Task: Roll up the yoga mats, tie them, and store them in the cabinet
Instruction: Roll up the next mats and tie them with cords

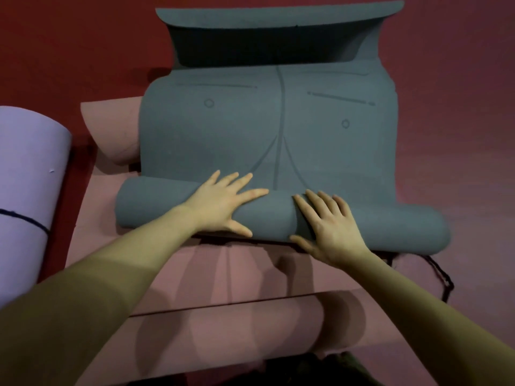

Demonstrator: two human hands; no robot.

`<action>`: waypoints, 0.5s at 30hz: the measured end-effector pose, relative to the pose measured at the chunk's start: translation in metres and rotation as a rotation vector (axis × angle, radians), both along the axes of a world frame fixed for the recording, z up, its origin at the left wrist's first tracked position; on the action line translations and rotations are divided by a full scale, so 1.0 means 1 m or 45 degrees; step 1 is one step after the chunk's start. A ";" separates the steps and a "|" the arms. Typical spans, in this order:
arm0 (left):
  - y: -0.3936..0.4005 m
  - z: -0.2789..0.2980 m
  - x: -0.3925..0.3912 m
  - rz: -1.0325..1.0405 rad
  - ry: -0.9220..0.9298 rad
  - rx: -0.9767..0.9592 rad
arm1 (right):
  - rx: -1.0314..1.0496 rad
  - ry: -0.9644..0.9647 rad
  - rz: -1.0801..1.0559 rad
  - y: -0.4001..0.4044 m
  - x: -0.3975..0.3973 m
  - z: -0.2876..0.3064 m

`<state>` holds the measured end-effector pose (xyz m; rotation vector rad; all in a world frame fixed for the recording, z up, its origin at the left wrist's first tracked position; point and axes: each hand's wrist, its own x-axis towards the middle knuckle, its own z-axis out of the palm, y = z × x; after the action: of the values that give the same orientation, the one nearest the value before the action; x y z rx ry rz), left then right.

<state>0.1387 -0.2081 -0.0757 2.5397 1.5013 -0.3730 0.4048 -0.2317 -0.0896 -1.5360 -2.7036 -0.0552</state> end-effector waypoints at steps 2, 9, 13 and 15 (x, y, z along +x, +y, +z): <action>0.011 0.002 -0.003 0.008 0.005 -0.014 | 0.057 0.051 -0.046 -0.003 -0.008 -0.003; -0.014 -0.021 0.007 0.131 -0.171 0.528 | -0.161 -0.046 -0.312 0.045 -0.027 0.003; -0.003 -0.017 0.013 0.228 -0.161 0.403 | 0.071 0.075 -0.234 0.044 -0.031 -0.001; 0.015 -0.012 0.011 0.245 -0.130 0.318 | 0.192 0.136 -0.170 0.032 -0.030 -0.007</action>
<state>0.1502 -0.1936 -0.0878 2.5156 1.8333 -0.0293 0.3752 -0.1999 -0.0970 -1.6221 -2.4518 -0.1712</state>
